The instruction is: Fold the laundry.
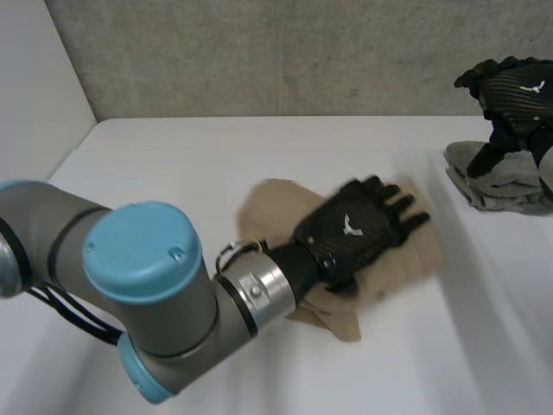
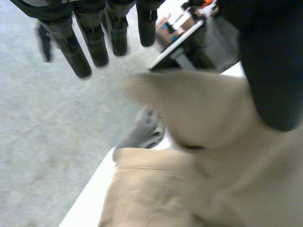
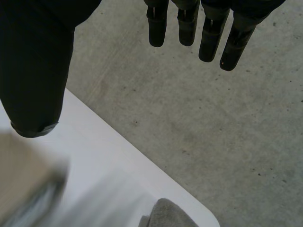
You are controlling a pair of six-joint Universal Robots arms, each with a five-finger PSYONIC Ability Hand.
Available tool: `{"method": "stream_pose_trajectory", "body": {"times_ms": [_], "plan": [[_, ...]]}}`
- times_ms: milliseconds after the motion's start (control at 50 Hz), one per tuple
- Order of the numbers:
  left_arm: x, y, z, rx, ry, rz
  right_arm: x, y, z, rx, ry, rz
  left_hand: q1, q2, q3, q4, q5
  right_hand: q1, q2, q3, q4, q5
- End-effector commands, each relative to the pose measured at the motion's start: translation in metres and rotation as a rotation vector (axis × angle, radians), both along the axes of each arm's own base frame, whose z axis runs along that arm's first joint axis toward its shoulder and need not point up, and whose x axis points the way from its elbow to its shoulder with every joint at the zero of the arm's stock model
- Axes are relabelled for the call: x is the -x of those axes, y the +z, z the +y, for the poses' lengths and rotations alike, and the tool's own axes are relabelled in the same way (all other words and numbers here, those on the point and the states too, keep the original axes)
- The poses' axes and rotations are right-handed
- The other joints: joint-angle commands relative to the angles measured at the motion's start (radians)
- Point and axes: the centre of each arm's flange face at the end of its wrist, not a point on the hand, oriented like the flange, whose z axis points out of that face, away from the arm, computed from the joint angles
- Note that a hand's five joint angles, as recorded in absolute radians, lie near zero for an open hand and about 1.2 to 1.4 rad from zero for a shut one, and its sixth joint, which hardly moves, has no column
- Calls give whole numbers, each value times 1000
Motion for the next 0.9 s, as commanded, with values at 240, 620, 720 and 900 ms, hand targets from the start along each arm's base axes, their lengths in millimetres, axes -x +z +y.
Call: {"method": "stream_pose_trajectory", "body": {"times_ms": [240,620,720,900], "plan": [[-50,44,-64,38,353,76,-6,-30,34,-231,162,112,-42,-108,-120,-104,-107,-28,-45,-42,-59,-70],[-67,-16,-92,-257,430,-209,3,-107,108,-671,245,128,120,54,42,57,55,-28,-45,-42,-59,-70],[-59,-32,-99,-275,423,-230,2,-119,109,-678,237,70,146,80,68,84,81,-28,-45,-42,-59,-70],[-45,-49,-110,-277,417,-238,-1,-149,88,-716,184,-62,1059,992,980,996,993,-28,-45,-42,-59,-70]]}}
